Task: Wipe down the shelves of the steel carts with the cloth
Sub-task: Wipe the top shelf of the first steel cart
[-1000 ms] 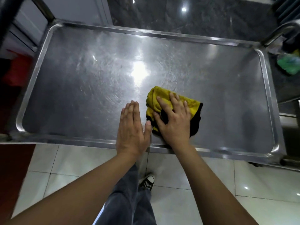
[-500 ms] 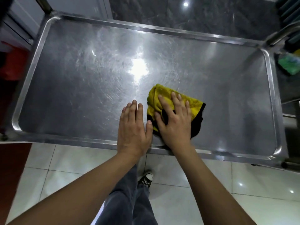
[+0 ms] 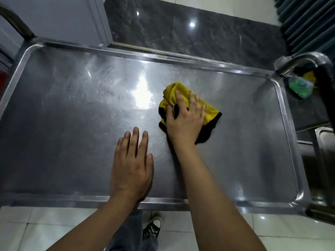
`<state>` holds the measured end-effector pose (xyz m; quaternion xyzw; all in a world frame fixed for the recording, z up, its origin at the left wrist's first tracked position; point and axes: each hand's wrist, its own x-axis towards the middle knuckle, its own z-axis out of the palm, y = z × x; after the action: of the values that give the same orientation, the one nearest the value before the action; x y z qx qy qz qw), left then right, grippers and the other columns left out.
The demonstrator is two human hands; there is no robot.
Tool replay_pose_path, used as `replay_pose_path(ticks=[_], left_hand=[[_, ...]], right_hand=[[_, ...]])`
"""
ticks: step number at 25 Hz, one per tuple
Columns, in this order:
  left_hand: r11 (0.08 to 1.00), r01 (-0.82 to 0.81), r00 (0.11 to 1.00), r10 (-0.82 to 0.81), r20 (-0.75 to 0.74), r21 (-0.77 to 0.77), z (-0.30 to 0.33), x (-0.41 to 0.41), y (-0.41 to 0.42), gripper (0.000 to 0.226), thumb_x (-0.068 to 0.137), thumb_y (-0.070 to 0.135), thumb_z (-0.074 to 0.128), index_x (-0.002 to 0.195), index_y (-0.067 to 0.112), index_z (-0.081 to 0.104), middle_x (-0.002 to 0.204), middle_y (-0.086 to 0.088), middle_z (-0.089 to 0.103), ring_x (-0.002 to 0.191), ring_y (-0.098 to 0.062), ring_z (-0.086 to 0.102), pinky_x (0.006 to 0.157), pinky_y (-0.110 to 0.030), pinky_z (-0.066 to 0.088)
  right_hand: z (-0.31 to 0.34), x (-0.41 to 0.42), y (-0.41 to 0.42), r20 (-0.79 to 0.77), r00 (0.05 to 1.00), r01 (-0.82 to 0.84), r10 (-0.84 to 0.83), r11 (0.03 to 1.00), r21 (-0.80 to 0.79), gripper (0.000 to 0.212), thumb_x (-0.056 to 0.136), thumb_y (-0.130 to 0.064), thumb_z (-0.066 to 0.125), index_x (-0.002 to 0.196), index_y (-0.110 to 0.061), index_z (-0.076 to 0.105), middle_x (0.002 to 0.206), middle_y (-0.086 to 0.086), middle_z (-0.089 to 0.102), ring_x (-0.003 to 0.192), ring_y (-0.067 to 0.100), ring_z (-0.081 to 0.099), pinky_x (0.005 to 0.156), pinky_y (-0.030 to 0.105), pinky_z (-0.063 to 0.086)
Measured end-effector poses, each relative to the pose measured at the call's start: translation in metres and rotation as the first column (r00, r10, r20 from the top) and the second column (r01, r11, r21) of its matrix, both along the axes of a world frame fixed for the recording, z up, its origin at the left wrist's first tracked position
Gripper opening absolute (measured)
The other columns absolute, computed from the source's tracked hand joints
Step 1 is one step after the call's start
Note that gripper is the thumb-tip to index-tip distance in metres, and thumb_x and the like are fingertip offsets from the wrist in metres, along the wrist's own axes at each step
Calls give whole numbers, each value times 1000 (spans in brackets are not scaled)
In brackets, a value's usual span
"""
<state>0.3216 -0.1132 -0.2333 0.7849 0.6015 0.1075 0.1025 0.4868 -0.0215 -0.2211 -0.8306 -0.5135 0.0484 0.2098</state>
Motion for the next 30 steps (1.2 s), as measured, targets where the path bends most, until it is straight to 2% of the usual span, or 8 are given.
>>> replay_pose_path(ticks=[2,6,11,15,17,20,22,30], left_hand=[[1000,26,999,-25,-30,15,-1,1,1,58,105,39,22,161,22,22,167,-11,20,153,-34,20,125,-51,17],[1000,17,998,-16,-52,7,-2,-2,4,58,105,44,16,161,29,23,168,-9,21,152,-34,21,125,-49,15],[1000,13,999,-13,-38,-2,2,-1,3,57,104,41,23,160,27,28,167,-9,24,151,-34,23,124,-50,18],[1000,20,999,-20,-38,-17,6,4,1,58,103,40,25,159,25,29,166,-10,25,150,-36,25,123,-53,20],[1000,13,1000,-14,-27,-10,6,7,0,58,103,39,26,159,25,30,166,-10,25,150,-36,25,124,-51,19],[1000,12,1000,-12,-27,1,6,6,3,57,104,39,23,159,25,30,166,-10,25,151,-35,24,124,-49,17],[1000,3,1000,-3,-29,8,4,5,6,57,104,37,25,158,24,32,165,-10,27,150,-35,26,124,-49,17],[1000,17,999,-17,40,-3,12,2,4,56,102,34,26,152,15,43,163,-14,31,147,-40,30,121,-54,22]], right_hand=[[4,5,45,11,991,-130,130,991,-45,53,95,-51,54,146,-37,52,159,8,41,149,26,31,125,44,11],[8,35,96,2,853,-518,522,847,-118,53,94,-57,55,145,-43,50,159,-2,41,149,18,32,125,38,12],[6,139,90,16,997,-79,80,996,-47,53,95,-52,55,145,-36,52,160,4,38,147,25,34,121,40,24],[8,221,63,19,948,318,-318,944,-84,60,96,-52,47,152,-32,42,162,11,32,151,29,26,124,48,15],[8,214,63,17,936,351,-351,932,-86,61,96,-52,47,153,-31,41,163,14,29,153,30,23,125,49,12],[5,146,68,74,997,12,-9,999,-43,56,96,-51,52,148,-29,50,162,12,35,150,30,29,124,47,16],[4,92,55,71,970,-231,231,973,-5,53,96,-48,55,146,-30,54,159,12,39,149,31,32,124,47,17],[-10,0,-124,40,913,-406,406,914,-17,52,101,-48,49,151,-37,44,163,4,33,154,20,24,124,49,19]])
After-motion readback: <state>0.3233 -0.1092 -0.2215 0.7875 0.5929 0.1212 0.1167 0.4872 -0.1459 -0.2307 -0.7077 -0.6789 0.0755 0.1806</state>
